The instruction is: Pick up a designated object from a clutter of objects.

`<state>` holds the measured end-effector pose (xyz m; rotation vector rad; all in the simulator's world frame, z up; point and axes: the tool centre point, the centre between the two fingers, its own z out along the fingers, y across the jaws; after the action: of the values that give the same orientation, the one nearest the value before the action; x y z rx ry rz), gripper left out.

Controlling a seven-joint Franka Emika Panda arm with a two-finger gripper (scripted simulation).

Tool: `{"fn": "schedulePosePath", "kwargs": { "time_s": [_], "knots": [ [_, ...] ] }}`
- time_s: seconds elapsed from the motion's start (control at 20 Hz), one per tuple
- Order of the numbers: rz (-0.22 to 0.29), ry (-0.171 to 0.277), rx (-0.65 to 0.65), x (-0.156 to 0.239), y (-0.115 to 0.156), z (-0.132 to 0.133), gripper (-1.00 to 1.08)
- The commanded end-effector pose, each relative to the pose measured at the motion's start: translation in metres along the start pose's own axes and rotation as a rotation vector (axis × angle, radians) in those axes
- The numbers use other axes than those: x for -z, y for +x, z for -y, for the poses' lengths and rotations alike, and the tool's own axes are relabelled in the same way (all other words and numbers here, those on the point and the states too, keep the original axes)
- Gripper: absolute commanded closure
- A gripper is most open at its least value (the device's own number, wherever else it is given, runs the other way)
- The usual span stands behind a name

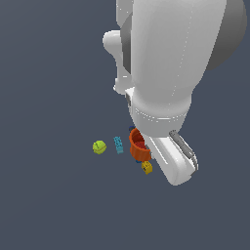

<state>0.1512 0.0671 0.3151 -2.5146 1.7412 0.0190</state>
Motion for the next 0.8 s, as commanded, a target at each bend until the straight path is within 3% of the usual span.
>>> {"fn": "schedulePosePath", "kwargs": {
  "time_s": [0.0, 0.35, 0.75],
  "knots": [
    [-0.001, 0.001, -0.001, 0.023, -0.013, 0.008, 1.08],
    [0.001, 0.001, 0.001, 0.064, -0.037, 0.025, 1.08],
    [0.002, 0.002, 0.001, 0.083, -0.048, 0.034, 1.08]
  ]
}}
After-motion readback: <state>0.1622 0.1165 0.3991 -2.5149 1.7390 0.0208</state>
